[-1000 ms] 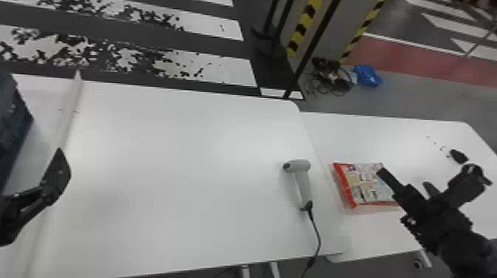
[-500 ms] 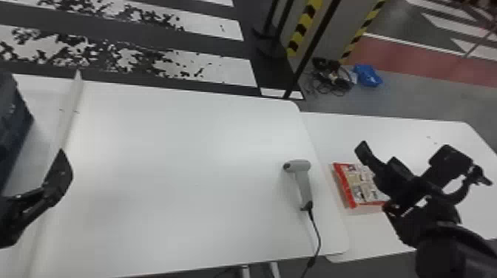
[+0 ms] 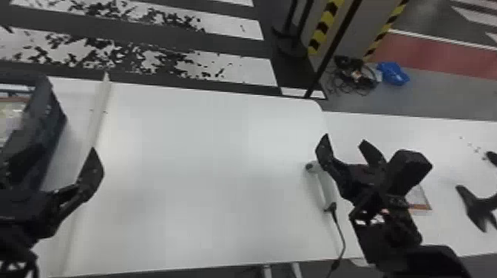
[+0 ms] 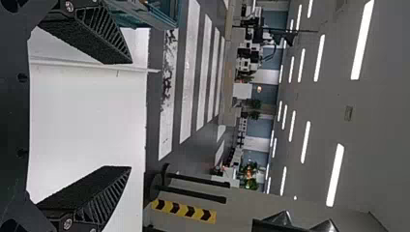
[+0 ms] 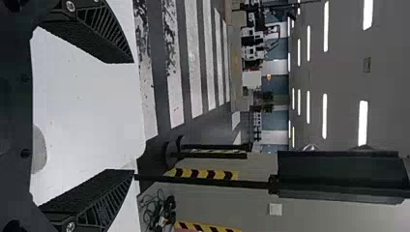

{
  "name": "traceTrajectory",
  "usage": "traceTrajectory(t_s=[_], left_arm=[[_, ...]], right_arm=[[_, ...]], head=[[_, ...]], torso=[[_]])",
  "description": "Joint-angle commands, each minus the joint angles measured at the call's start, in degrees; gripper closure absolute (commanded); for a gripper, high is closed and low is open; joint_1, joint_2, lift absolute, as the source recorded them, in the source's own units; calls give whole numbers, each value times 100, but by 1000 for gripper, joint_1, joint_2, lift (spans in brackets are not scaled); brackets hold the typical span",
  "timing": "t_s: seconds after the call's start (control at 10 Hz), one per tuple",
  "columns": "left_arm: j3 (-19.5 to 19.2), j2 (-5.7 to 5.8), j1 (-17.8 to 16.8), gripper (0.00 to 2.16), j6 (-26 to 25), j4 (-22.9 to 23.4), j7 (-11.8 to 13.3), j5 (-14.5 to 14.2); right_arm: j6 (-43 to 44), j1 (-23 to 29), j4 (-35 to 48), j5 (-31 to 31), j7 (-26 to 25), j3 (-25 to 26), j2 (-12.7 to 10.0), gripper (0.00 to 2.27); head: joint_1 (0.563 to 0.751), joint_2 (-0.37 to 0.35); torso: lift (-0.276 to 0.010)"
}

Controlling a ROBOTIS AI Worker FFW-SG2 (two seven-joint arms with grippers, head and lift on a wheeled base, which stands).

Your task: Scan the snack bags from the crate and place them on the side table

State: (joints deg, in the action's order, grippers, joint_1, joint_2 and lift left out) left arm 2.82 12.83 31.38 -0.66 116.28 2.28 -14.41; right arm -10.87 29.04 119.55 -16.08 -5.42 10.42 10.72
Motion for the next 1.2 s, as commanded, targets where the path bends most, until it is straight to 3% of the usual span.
traceTrajectory(t_s=[0.0,0.3,0.7,0.9,1.1], left_arm=[[-1,0,-9,97,17,-17,-8,0],[-10,-35,-26,97,123,-88,-8,0],[-10,-52,-44,97,158,-140,0,0],[-203,-8,-9,97,-70,176,44,-9],[-616,36,18,100,-703,747,106,-18]], right_arm=[[440,137,-37,448,-205,-682,-35,76],[1090,216,-371,905,-600,-1561,-97,76],[1758,216,-837,1081,-829,-1983,-229,76],[1794,216,-925,1081,-829,-2018,-229,76],[1829,216,-1004,1081,-829,-2009,-220,80]], head=[[695,-186],[695,-87],[695,-5],[695,13],[695,28]], torso=[[-81],[-81],[-81],[-81],[-81]])
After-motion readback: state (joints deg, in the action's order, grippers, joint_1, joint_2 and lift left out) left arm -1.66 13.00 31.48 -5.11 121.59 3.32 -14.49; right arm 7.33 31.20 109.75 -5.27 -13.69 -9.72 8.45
